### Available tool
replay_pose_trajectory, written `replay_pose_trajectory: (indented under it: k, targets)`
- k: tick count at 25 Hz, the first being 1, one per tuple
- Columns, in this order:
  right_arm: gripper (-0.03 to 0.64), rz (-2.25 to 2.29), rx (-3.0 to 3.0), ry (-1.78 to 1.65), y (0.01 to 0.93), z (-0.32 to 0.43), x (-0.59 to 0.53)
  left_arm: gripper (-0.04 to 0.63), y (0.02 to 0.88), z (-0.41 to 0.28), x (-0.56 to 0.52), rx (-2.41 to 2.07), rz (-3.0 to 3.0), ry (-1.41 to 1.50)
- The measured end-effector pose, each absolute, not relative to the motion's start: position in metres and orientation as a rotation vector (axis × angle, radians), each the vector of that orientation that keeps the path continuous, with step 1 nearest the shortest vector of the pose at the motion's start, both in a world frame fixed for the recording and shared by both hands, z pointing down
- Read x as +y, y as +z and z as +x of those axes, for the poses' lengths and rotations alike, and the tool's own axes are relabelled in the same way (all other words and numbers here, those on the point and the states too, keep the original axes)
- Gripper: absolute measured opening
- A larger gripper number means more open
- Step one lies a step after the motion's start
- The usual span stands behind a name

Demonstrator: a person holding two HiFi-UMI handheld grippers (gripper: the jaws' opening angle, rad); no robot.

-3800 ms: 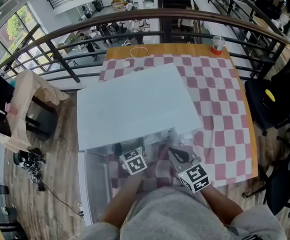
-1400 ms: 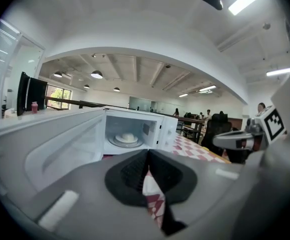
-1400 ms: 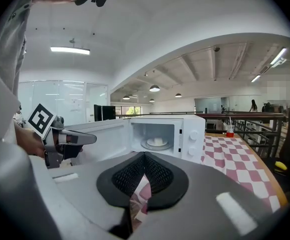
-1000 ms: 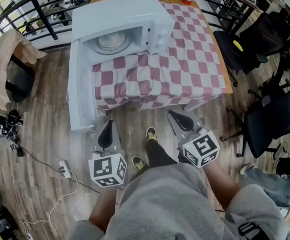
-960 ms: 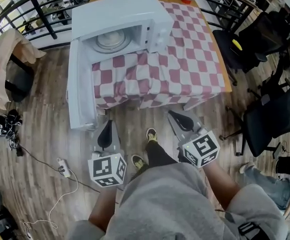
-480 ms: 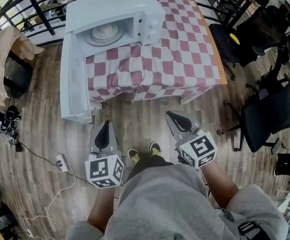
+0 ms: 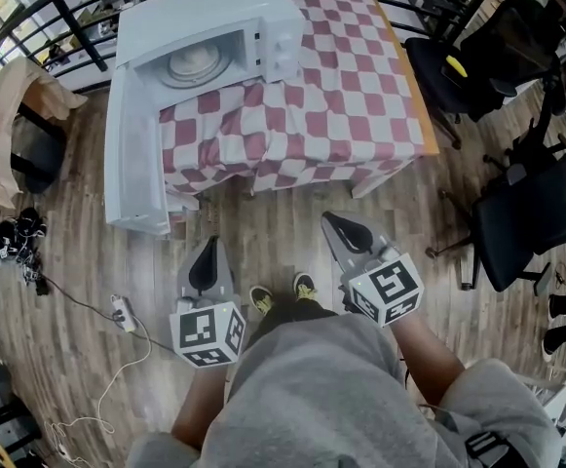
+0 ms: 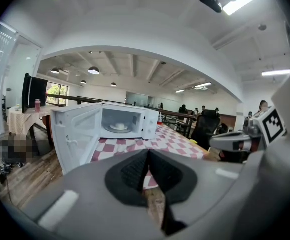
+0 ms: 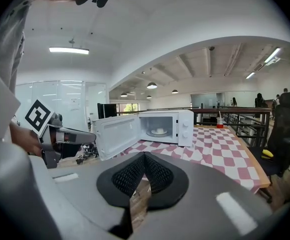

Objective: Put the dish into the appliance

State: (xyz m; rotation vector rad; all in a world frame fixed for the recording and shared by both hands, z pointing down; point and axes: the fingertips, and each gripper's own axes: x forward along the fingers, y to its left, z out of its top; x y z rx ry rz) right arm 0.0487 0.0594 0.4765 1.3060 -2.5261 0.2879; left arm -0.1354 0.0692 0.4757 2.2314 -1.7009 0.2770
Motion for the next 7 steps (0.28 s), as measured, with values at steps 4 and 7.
replay_pose_trajectory:
  k: [4,7]
  targets:
    - [-0.003,1.310,-2.529,0.301,0.4774,0.0534,0.0613,0.011,0.4762,-0.1287,0.0693,-1.693,2.233,0.287]
    - [-0.003,1.308,-2.527,0.305,0.4777,0.0577,0.0624,0.011,0.4754,-0.1249,0.0683,-1.690,2.230,0.284]
